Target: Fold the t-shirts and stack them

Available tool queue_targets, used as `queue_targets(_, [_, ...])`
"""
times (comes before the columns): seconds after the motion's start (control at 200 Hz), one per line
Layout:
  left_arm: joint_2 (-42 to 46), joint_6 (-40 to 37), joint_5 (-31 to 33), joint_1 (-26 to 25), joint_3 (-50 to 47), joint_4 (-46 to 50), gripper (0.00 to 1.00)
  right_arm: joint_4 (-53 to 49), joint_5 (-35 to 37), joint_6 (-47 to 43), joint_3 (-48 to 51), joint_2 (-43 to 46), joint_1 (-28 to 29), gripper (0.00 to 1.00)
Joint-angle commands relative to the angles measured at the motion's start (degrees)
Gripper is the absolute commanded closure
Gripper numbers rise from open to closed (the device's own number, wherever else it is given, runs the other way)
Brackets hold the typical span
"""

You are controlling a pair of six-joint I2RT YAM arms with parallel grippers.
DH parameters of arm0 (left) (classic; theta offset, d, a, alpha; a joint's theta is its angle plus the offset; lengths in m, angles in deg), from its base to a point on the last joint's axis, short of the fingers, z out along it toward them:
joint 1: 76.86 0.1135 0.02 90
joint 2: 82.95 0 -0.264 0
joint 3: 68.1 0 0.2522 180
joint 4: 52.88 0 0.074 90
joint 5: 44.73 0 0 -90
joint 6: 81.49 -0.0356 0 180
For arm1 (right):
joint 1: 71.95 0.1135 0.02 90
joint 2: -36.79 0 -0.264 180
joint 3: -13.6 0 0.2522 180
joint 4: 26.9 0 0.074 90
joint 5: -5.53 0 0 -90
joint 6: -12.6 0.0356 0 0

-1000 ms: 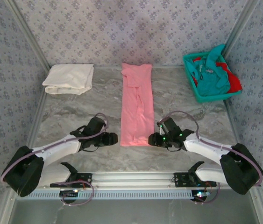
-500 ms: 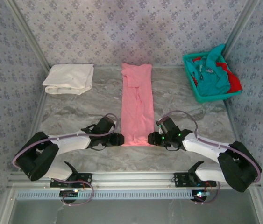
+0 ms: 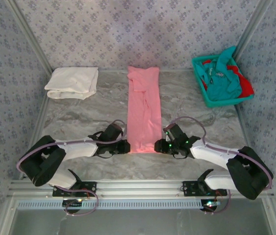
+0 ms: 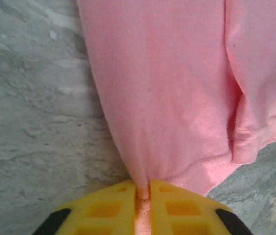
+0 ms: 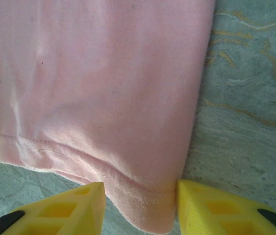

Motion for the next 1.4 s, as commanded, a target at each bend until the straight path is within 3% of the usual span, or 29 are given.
queue_targets(0.0, [-0.62,-0.41,-1.25,-0.49,1.09,-1.8,0.96,0.3,0.85,1.29,0.18,-0.29,0.87,0.56])
queue_targets(0.075, [-0.37,-0.44,-1.22,-0.5,0.86,-1.5,1.0,0.21,0.95,1.31,0.04,-0.41,1.02,0.56])
queue_targets(0.34, [3.54,0.22,2.18,-0.46,-1.33,0.97,1.0,0.92,0.82,1.92,-0.04,-2.15,1.18,0.65])
queue_targets(0.665, [7.35,0.43,3.09,-0.51,-3.45,4.25,1.0,-1.03,-0.25,1.51,-0.34,-0.17,1.96,1.0])
queue_targets(0.984, [16.78,4.68,1.75,-3.79,-9.23,9.33,1.0,-4.03,-2.19,4.69,5.97,7.86,7.01,1.0])
queue_targets(1.189, [19.99,4.04,3.01,-6.1,-3.14,13.82,1.0,-9.88,-0.54,4.47,2.13,12.63,7.61,1.0])
queue_targets(1.269, [20.15,2.72,3.88,-4.77,0.94,16.73,1.0,-12.88,-0.66,3.19,-1.79,12.54,5.77,1.0])
queue_targets(1.394, [19.37,-0.31,1.13,2.15,5.65,17.06,1.0,-15.39,-1.21,-0.53,-8.81,9.73,0.22,1.0])
